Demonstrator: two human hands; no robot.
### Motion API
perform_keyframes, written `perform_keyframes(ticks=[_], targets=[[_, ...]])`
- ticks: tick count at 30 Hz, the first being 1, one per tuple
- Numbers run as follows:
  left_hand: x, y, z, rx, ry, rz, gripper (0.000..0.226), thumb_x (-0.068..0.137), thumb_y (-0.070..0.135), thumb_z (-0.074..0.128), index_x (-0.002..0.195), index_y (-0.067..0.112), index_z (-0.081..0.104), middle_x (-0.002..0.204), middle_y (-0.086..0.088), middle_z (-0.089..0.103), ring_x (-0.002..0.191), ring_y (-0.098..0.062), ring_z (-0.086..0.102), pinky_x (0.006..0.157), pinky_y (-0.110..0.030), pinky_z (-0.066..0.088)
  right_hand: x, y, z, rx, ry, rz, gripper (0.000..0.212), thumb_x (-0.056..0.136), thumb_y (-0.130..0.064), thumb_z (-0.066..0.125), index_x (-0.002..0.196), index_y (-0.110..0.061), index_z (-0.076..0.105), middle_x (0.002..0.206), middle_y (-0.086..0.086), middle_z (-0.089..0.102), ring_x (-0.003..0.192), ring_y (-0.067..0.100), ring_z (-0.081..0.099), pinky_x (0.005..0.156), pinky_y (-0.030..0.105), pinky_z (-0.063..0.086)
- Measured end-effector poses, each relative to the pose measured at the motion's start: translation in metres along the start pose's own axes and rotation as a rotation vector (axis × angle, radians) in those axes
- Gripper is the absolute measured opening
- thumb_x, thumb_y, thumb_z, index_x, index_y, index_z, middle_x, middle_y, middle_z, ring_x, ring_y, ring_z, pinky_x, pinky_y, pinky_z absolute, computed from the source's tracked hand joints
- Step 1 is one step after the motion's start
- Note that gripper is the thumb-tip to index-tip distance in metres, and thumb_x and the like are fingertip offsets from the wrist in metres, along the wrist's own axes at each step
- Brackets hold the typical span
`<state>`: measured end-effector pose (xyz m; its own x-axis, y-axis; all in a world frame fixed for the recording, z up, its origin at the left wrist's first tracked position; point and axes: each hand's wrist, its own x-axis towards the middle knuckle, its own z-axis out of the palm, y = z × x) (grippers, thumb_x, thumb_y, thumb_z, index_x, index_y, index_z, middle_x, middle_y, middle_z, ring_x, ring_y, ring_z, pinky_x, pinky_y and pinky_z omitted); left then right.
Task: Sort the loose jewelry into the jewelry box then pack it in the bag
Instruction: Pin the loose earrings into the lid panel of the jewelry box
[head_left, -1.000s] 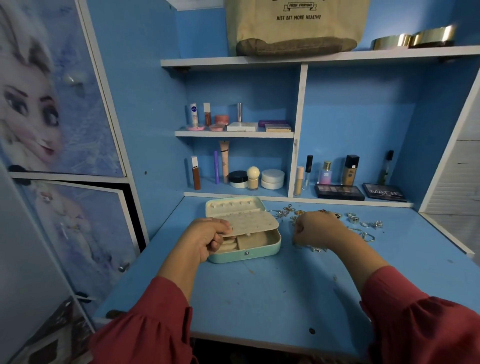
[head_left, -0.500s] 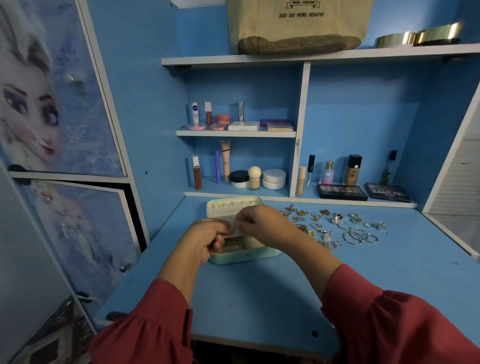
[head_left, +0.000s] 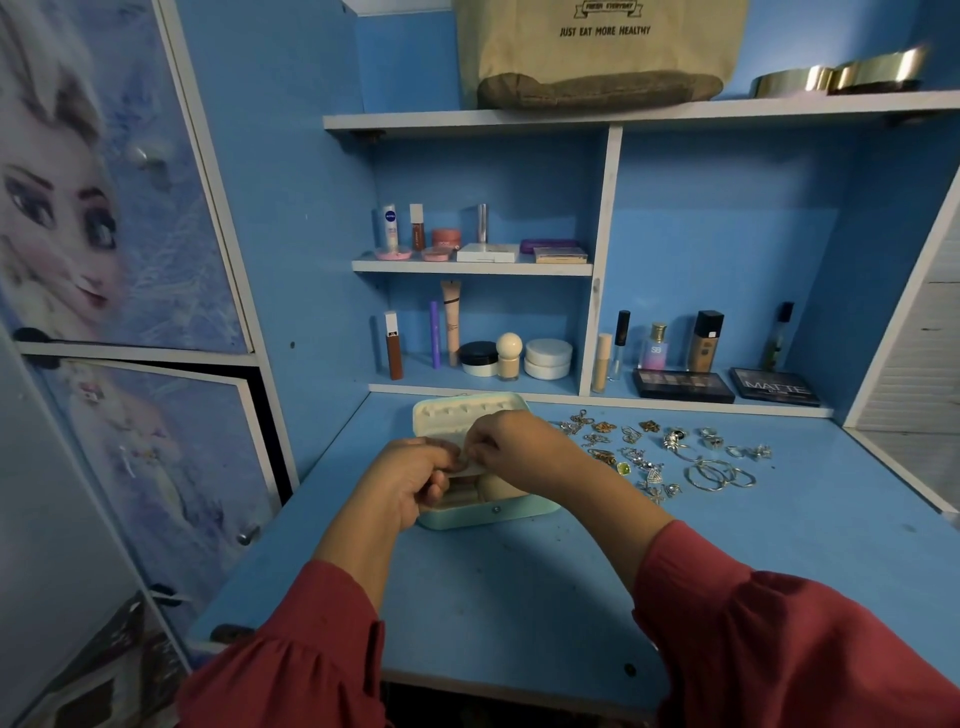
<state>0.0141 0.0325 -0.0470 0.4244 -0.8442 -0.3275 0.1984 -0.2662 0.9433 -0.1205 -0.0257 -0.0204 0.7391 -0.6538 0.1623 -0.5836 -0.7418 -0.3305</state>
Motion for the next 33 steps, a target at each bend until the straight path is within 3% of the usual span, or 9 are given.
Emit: perform_keyframes(ticks=[12,33], targets=[[-0.001,0.001,0.001,0.018,0.011,-0.002,0.014,0.084,-0.006,0.059,0.082,0.008,0.062,0.06,-0.003,0.052,0.034,-0.003,0.036,0.031,-0.013,0.031,0.005,-0.005,-0.003,-0.111,-0.061,-0.013,0.022,0.094,-0.021,0.05,0.105,-0.02,0.069,0.107,0.003,0.067,0.096,0.021,0.059,0.078,0.032,0.049],[0.0,0.0,0.001,0.01,0.047,0.008,0.006,0.086,0.001,0.057,0.085,0.006,0.06,0.059,-0.003,0.048,0.033,-0.004,0.036,0.031,-0.013,0.029,0.006,-0.015,-0.012,-0.211,-0.153,-0.035,0.025,0.094,-0.021,0.051,0.11,-0.013,0.068,0.106,0.007,0.068,0.096,0.023,0.06,0.082,0.032,0.048]])
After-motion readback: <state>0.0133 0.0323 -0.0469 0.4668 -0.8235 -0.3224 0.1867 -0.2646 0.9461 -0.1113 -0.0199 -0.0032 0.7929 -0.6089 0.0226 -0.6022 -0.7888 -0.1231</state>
